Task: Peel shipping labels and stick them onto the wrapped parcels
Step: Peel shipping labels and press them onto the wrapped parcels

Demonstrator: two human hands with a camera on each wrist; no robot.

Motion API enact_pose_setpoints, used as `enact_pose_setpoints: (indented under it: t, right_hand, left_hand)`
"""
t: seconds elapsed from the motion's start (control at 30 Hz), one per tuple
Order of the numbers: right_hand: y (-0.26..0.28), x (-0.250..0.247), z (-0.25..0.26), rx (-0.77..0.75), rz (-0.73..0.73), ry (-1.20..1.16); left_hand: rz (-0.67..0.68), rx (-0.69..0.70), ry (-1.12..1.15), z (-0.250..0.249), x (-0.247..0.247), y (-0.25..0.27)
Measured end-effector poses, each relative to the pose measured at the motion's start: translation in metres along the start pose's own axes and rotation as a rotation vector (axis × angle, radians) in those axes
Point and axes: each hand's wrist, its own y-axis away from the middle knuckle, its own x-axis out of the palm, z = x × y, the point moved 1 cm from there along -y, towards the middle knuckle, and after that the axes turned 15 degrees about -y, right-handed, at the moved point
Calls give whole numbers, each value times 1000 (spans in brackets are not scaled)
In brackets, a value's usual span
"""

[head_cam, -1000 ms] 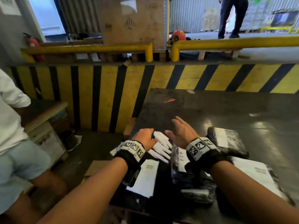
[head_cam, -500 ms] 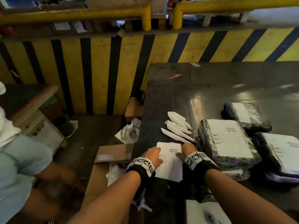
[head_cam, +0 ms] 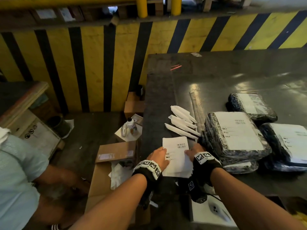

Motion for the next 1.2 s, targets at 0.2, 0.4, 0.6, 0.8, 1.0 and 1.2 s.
enact_pose_setpoints:
  t: [0.2,0.4,0.6,0.8,1.0,1.2]
  right_hand:
    - [5,-4,3,-122,-68,66]
    - [31,-23,31,-307,-169,130]
    - [55,-59,61,-644,-210,-83]
    - [65,-90,73,-812,-69,-361]
    - [75,-114,80,-866,-16,-394]
    - [95,-163,99,-958,-86,-231]
  left_hand:
    - [1,-16,12,2,1,1]
    - [-6,13,87,6,-15,0]
    - [-226,-25,284,23,-91,-8]
    - [-385,-14,680,25,-165,-21]
    - [-416,134,857,10,-208,-15]
    - [-404,386,866,-1,-257,12]
